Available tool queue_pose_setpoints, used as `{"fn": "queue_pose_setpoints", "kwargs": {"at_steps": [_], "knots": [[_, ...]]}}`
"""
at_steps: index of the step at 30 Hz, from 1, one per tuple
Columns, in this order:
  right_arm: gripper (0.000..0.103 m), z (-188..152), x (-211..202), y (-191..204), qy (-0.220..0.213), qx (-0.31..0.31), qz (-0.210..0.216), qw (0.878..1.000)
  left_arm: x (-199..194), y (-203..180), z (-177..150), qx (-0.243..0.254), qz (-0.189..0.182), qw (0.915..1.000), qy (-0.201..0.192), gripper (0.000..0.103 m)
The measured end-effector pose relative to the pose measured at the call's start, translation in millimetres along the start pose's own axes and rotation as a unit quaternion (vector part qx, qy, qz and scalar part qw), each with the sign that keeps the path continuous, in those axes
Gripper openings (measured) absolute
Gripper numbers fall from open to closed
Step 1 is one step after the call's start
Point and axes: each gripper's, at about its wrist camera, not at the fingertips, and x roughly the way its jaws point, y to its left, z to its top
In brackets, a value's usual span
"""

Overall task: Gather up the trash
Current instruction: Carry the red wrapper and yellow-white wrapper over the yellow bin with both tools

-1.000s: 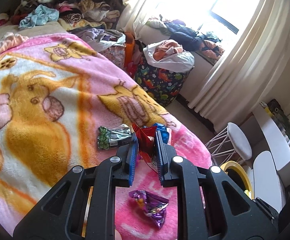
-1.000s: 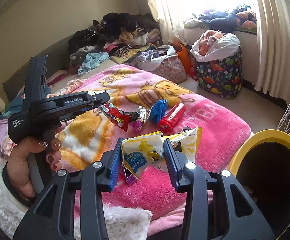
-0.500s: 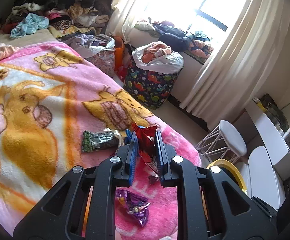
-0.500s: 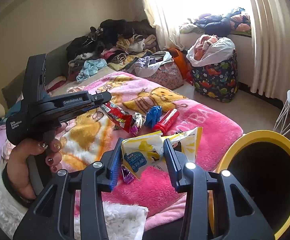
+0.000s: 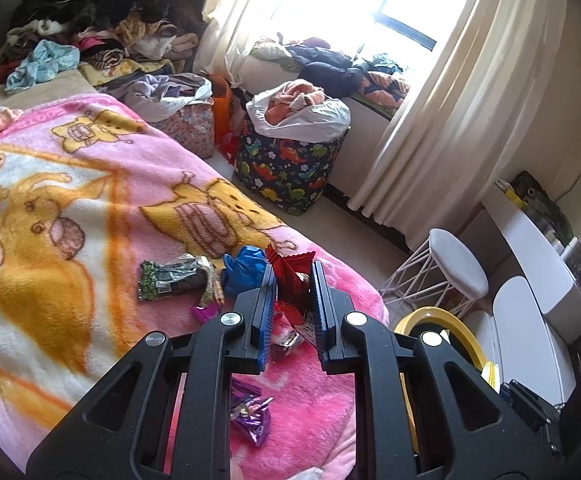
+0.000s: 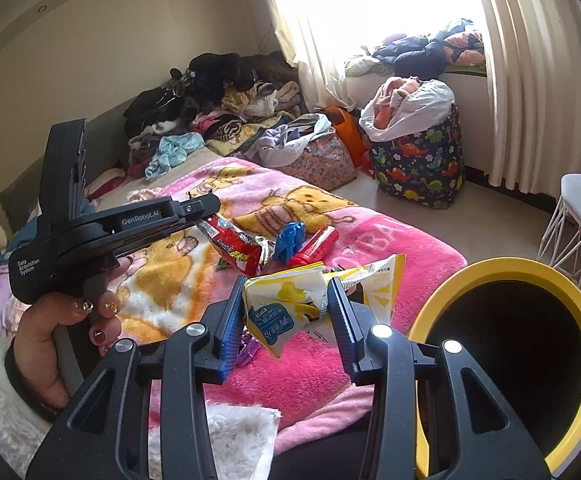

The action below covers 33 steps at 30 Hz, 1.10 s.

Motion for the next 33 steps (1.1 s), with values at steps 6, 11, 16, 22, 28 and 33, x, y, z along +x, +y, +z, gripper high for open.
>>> {"fn": "queue_pose_setpoints", "kwargs": {"at_steps": [6, 11, 16, 22, 28, 33], "knots": [[0.038, -0.9, -11.0, -8.1, -0.013, 0.006, -0.007, 1.0, 0.7, -13.3, -3.8, 0.014, -0.004, 0.9999, 0.002, 0.012], [0.038, -1.4, -19.6, -16.2, -0.021, 0.016, -0.013, 1.0, 2.6, -24.9, -7.0, 0.025, -0.009, 0.9996, 0.006, 0.012], [0.038, -2.2, -28.2, -26.6, -0.03, 0.029, -0.02, 0.999, 5.5, -38.2, -10.8, 0.036, -0.013, 0.9992, 0.01, 0.012], [0.038, -1.2, -36.1, -41.9, -0.039, 0.046, -0.027, 0.998, 9.3, -53.3, -14.0, 0.05, -0.021, 0.9984, 0.016, 0.012], [0.038, -4.5, -40.8, -54.9, -0.043, 0.06, -0.034, 0.997, 14.0, -67.3, -17.8, 0.064, -0.028, 0.9973, 0.023, 0.012], [0.038, -6.1, -44.6, -64.9, -0.046, 0.076, -0.042, 0.995, 17.1, -79.2, -23.0, 0.079, -0.034, 0.9959, 0.027, 0.012]]}}
